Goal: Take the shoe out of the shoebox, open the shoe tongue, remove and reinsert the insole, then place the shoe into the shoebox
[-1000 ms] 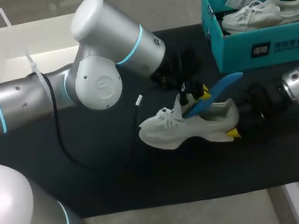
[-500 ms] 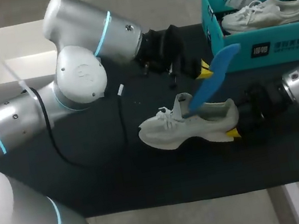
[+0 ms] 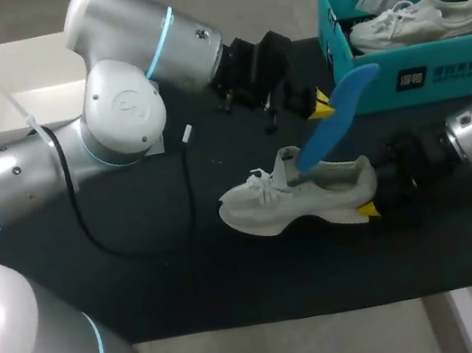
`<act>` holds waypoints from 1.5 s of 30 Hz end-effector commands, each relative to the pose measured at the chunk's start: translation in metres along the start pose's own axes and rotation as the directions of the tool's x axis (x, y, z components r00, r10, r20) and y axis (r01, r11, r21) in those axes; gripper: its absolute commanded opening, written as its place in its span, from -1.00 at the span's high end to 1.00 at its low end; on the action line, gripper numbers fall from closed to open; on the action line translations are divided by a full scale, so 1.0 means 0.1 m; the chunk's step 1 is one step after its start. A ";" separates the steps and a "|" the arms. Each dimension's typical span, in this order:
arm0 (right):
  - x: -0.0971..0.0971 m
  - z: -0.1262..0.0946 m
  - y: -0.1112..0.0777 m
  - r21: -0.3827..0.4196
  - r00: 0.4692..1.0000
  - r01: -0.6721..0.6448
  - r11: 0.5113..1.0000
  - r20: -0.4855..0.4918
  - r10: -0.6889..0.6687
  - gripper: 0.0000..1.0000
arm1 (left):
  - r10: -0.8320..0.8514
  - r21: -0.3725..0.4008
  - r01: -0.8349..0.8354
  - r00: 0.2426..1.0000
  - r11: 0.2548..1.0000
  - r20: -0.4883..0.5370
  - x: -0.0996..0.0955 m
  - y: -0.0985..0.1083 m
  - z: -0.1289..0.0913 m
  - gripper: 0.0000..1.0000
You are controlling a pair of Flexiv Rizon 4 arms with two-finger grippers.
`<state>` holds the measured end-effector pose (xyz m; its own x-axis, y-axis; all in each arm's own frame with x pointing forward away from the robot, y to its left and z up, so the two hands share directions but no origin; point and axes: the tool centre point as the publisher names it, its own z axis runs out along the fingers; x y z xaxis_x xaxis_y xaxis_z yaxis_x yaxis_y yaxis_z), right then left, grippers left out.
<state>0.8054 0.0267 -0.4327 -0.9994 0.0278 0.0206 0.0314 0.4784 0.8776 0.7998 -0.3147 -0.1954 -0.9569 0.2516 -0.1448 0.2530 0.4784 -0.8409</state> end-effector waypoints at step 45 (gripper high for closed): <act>0.00 0.02 -0.01 0.004 1.000 0.000 1.000 0.002 0.000 1.00 | -0.328 0.287 0.568 0.741 0.771 -0.586 1.76 -1.73 -0.97 1.00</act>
<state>0.8054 0.0267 -0.4327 -0.9994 0.0278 0.0205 0.0313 0.4785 0.8775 0.6120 -0.2808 -0.0277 -0.7002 0.5385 0.4688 -0.3819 0.2722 -0.8832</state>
